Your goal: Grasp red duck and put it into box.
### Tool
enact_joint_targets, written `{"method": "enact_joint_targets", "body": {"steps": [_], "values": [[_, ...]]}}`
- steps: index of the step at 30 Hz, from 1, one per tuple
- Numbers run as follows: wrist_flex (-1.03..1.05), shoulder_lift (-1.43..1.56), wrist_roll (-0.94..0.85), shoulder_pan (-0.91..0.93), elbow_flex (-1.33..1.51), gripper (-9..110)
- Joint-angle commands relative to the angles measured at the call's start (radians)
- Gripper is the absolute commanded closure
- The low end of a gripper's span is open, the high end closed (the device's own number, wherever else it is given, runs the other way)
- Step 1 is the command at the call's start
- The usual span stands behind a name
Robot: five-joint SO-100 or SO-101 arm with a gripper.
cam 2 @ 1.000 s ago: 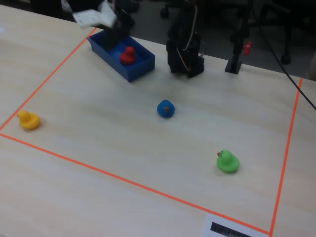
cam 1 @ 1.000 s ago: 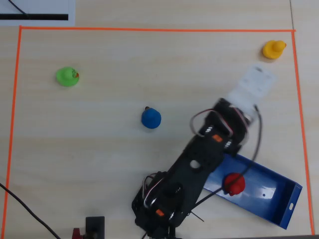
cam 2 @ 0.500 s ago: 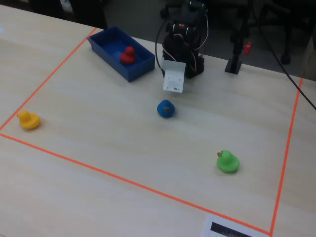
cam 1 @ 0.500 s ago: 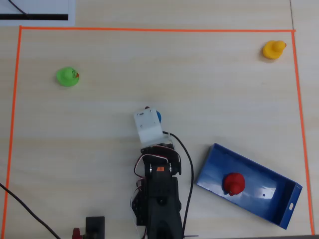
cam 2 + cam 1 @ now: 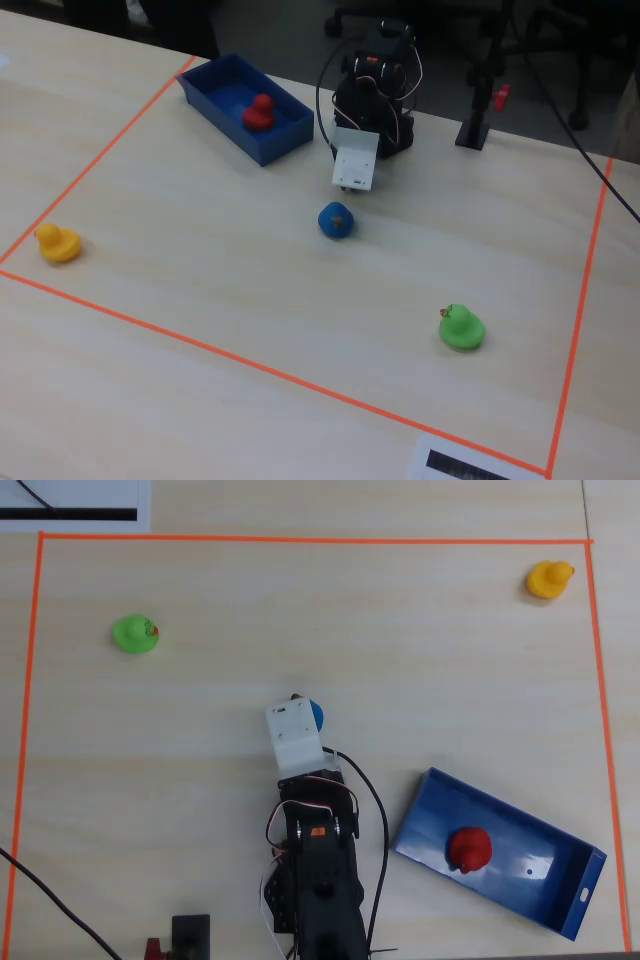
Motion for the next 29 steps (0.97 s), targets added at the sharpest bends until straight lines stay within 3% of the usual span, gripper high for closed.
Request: {"method": "enact_joint_targets", "body": {"steps": [1,29], "values": [[0.031,0.0,0.008,0.006,-0.005,101],[0.049,0.0,0.081,0.011,-0.005,101]]}}
